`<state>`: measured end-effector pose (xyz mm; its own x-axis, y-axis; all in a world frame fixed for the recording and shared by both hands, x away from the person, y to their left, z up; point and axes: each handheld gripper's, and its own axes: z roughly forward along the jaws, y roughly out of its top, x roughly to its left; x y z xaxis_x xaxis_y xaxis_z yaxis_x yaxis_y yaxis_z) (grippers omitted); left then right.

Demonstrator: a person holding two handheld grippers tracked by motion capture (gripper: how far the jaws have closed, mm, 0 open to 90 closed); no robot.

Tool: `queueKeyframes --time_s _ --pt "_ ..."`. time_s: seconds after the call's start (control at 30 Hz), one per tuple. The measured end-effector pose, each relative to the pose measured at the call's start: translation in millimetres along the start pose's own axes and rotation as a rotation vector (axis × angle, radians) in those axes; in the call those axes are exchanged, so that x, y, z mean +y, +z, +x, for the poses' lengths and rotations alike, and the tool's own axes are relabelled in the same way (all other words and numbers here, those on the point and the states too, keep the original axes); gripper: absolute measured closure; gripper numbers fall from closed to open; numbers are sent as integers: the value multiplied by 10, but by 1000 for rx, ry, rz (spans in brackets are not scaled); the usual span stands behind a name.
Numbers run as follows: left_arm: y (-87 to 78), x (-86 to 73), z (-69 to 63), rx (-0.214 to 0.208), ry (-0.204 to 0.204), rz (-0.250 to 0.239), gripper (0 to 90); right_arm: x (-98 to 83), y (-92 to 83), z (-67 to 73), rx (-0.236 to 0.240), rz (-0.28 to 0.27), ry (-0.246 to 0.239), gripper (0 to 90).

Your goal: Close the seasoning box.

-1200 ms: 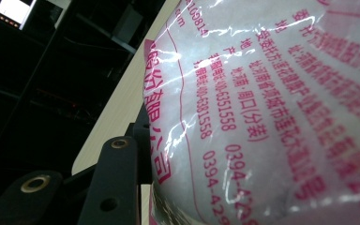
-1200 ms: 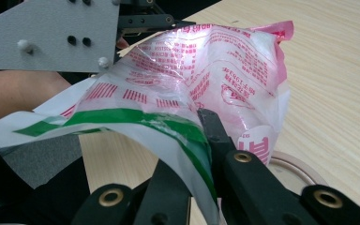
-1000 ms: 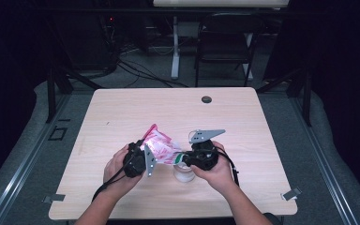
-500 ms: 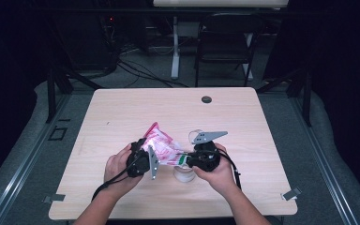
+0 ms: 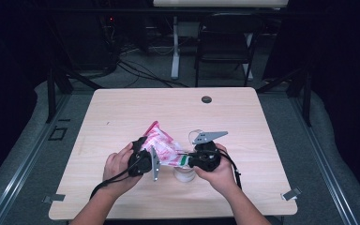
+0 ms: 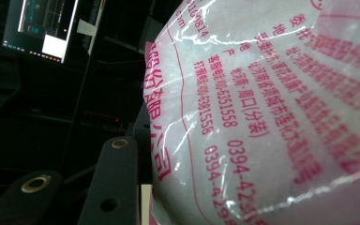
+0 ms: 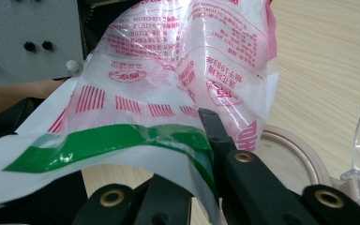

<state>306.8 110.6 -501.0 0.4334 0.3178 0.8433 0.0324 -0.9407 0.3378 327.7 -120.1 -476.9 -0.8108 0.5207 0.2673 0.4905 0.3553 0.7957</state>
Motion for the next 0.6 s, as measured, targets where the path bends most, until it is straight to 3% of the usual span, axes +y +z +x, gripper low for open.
queueKeyframes --time_s 0.27,0.6 --pt "-8 15 -2 4 18 5 606 -4 -3 -7 -1 0 3 900" --pt "-7 51 28 -28 33 34 607 -5 -9 -18 -1 2 4 900"
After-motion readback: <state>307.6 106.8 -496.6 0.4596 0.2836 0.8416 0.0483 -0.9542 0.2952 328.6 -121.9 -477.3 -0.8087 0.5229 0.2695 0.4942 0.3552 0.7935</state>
